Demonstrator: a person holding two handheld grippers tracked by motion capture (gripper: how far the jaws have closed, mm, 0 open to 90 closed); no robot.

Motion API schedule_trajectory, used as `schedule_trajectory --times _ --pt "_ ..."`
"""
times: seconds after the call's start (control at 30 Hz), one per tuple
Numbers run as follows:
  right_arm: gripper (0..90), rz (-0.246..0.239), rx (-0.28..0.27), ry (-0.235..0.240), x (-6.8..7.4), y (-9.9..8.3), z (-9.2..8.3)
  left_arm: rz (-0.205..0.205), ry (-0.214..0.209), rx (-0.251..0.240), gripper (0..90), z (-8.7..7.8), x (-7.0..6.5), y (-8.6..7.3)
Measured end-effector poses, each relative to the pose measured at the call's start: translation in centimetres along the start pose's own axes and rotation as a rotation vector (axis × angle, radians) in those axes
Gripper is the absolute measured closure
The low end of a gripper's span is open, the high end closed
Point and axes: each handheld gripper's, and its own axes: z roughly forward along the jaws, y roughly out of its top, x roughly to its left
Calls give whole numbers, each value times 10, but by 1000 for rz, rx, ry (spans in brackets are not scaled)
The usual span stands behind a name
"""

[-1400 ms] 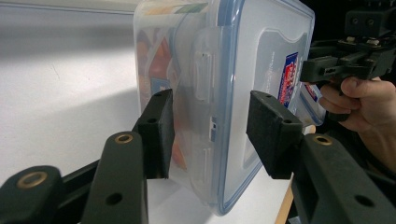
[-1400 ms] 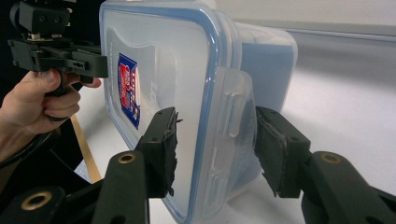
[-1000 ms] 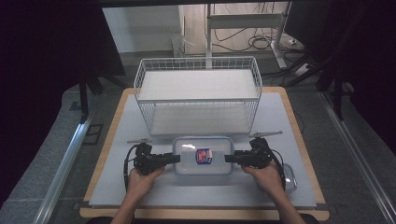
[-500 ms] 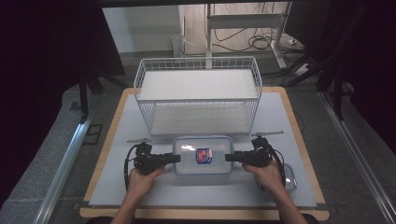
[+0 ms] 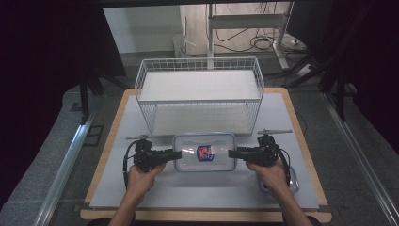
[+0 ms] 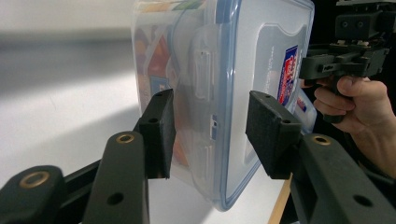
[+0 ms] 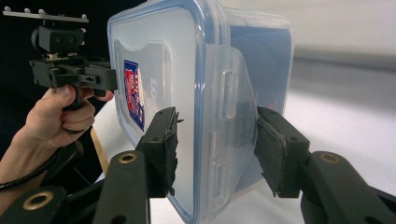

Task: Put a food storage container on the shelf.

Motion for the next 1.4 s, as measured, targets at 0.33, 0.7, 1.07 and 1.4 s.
schedule_trajectory --times 0.33,0.7,1.07,1.4 --pt "516 -46 -30 11 18 27 -10 64 24 -25 532 -20 -21 34" --pt "515 -75 -59 29 39 69 -17 98 42 -57 533 -45 -39 77" --pt "515 -97 -107 37 55 112 -23 119 31 -85 538 -63 -50 127" --pt "514 -109 -118 32 63 155 -28 119 27 -102 538 -70 -54 166"
